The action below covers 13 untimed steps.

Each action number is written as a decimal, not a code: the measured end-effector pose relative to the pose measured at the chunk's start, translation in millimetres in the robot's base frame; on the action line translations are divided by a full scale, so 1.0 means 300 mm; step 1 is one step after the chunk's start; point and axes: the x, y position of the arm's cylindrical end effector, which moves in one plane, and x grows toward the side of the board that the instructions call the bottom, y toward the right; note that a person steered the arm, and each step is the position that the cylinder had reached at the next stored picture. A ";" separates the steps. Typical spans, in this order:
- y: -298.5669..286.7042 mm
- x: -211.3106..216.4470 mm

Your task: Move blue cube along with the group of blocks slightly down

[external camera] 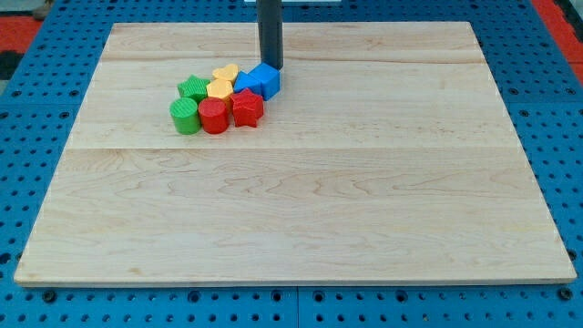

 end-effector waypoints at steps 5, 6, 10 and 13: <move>-0.024 0.039; -0.046 0.039; -0.086 0.039; -0.091 0.039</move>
